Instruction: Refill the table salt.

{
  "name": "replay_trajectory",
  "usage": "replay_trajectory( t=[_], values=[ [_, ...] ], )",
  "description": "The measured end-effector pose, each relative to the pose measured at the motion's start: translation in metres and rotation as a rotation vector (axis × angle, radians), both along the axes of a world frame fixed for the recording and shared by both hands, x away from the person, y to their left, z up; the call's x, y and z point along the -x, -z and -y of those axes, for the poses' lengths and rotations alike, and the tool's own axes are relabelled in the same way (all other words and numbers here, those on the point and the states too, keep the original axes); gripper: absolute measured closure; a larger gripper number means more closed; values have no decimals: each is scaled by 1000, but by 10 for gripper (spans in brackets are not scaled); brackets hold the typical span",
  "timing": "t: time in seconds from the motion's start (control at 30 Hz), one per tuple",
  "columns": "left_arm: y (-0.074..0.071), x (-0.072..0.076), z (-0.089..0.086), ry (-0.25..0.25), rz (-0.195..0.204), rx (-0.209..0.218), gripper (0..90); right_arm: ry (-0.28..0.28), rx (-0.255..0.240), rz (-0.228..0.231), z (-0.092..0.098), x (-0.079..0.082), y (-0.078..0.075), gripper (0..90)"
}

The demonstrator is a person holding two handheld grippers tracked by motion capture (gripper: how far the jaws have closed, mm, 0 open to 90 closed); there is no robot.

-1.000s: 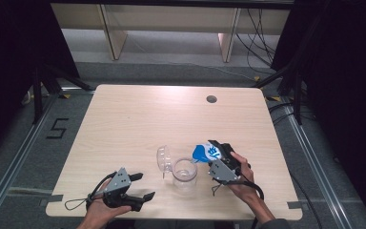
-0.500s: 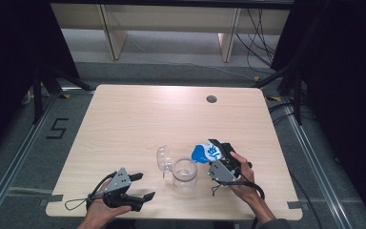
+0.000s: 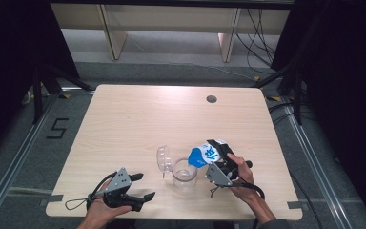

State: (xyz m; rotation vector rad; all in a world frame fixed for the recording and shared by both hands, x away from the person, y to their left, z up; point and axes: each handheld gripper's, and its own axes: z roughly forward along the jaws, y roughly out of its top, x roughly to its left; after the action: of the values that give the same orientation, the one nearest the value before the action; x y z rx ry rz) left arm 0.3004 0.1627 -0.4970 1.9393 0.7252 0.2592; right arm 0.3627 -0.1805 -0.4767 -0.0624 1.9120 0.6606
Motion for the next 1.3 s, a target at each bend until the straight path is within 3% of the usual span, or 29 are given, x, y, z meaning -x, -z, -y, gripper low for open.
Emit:
replay_trajectory(
  t=[0.13,0.2,0.23,0.33,0.8,0.87,0.93,0.97,1.0,1.3],
  values=[
    [0,0,0,0,0,-1,199,15,2,3,0,1,0,439],
    [0,0,0,1,1,-2,199,-14,56,48,-1,-1,-4,439],
    [0,0,0,0,0,-1,200,13,11,11,-1,1,0,439],
    [0,0,0,1,0,-2,200,7,14,-3,-1,1,1,439],
    [0,0,0,0,1,-2,199,5,73,54,-4,3,0,444],
    [0,0,0,0,1,-1,199,-2,64,54,-5,2,1,444],
    [0,0,0,-1,1,-1,199,-2,92,71,-6,3,0,445],
    [0,0,0,-1,1,-1,200,-3,130,102,-6,3,-3,446],
    [0,0,0,0,1,-2,199,12,80,70,-6,4,1,447],
    [0,0,0,2,3,-3,199,0,106,89,-7,2,2,450]
  ],
)
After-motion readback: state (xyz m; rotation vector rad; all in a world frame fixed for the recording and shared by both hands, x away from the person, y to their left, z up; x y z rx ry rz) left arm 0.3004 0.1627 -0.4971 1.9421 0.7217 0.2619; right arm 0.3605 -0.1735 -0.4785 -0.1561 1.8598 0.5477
